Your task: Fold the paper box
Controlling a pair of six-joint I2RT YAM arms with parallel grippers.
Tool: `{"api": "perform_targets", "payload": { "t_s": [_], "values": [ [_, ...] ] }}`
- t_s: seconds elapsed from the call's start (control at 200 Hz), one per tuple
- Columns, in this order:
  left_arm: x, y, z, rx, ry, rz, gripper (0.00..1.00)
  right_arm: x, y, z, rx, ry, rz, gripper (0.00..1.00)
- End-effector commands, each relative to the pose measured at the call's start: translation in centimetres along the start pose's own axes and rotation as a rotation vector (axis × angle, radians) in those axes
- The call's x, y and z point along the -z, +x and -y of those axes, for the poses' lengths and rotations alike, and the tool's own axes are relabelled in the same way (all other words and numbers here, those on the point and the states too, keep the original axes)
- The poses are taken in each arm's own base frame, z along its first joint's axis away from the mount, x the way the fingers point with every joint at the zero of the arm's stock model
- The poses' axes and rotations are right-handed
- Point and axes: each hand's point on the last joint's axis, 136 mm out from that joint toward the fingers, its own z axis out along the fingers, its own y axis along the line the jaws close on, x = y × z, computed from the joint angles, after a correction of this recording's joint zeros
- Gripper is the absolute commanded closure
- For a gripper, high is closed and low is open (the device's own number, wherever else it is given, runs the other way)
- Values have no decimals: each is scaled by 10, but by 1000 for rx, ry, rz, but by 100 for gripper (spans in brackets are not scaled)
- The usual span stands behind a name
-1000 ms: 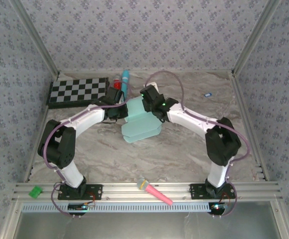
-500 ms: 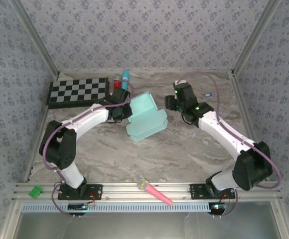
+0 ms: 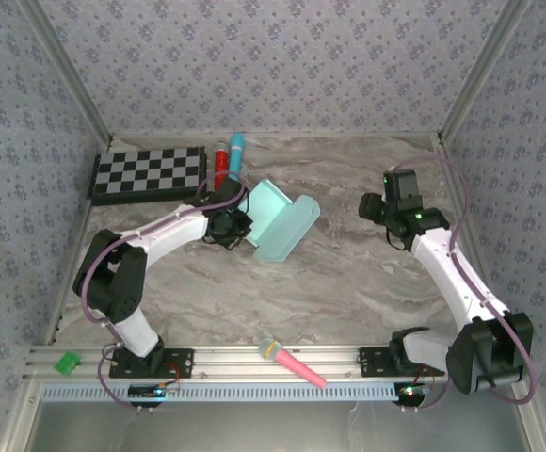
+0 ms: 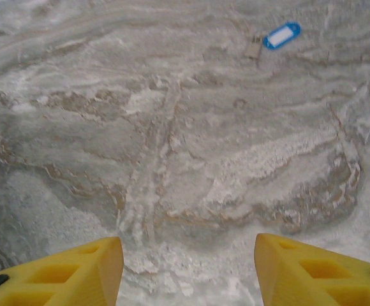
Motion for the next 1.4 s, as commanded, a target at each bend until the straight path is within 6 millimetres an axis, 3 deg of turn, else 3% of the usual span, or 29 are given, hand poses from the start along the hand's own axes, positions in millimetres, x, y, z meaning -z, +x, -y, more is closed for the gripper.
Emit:
{"api": "perform_targets", "payload": {
  "t_s": [0.0, 0.18, 0.385, 0.585, 0.805, 1.009, 1.159, 1.394],
  "values": [
    [10, 20, 6, 191, 57, -91, 100, 3, 22, 0, -28, -52, -63, 42],
    [3, 38, -11, 335, 15, -133, 100, 14, 19, -11, -19, -135, -29, 42],
    [0, 47, -12, 394, 18, -146, 100, 40, 15, -69, -35, -453, -34, 39],
    [-7, 54, -14, 418, 4, -163, 100, 59, 21, -128, 20, -630, -85, 36],
    [-14, 59, -17, 422, -15, -178, 100, 61, 29, -164, 71, -700, -109, 36],
    [-17, 60, -16, 431, -12, -189, 100, 45, 41, -172, 84, -669, -160, 35],
    [-19, 62, -16, 434, -8, -194, 100, 28, 52, -165, 60, -627, -200, 37],
    [-21, 63, -17, 441, -9, -206, 100, 13, 60, -147, 52, -547, -212, 49]
  ]
}}
